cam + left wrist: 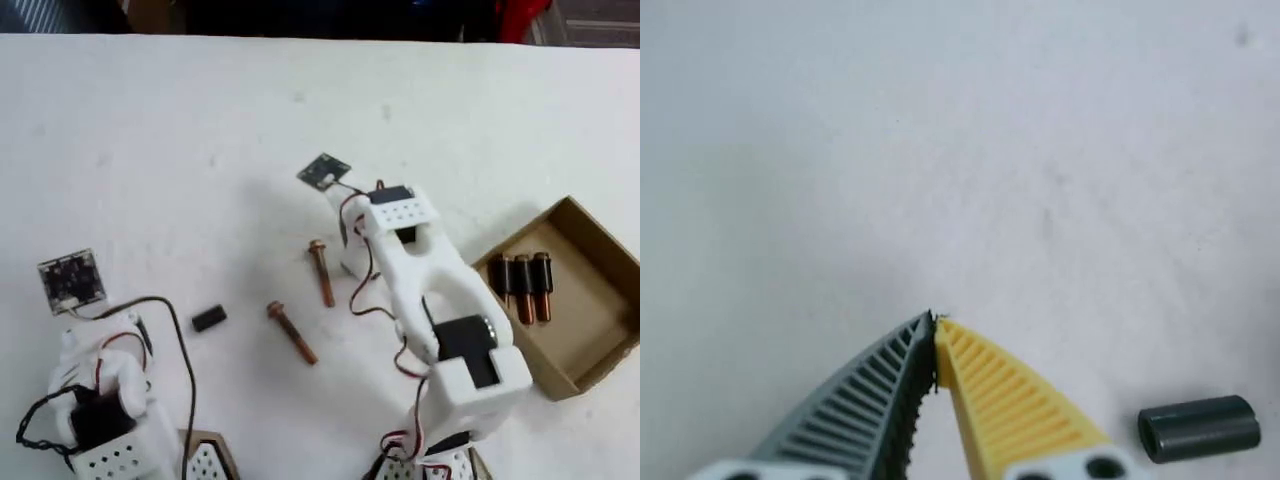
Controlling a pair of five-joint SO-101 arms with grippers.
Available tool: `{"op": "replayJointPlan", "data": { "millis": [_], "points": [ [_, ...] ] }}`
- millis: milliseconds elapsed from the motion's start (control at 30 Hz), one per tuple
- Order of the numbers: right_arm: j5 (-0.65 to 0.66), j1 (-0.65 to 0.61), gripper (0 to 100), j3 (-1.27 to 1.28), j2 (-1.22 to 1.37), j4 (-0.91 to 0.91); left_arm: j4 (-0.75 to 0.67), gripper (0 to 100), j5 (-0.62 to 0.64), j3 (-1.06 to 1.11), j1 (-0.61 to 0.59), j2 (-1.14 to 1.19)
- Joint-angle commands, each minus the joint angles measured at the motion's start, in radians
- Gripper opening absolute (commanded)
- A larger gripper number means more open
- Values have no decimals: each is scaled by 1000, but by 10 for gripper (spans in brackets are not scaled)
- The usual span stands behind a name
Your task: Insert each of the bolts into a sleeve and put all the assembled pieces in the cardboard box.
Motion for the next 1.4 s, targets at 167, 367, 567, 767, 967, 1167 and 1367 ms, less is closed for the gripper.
{"op": "replayJointPlan", "data": {
  "millis": [167,367,567,767,967,1167,1367],
  "points": [
    [2,-12,17,-23,-423,194,-60,23,-5,23,48,-12],
    [2,-10,17,-23,-667,338,-58,23,-3,25,48,-12],
    [2,-10,17,64,-905,415,-57,23,-3,21,119,-12],
    [-2,93,17,265,-1193,361,-17,22,-40,-8,216,-12],
    [-137,166,17,517,-1443,199,-20,21,-91,-15,286,-10],
    [-146,170,17,724,-1589,90,6,20,-117,-52,321,-7],
    [-238,166,17,848,-1649,2,146,20,-120,-242,344,-5]
  ]
}}
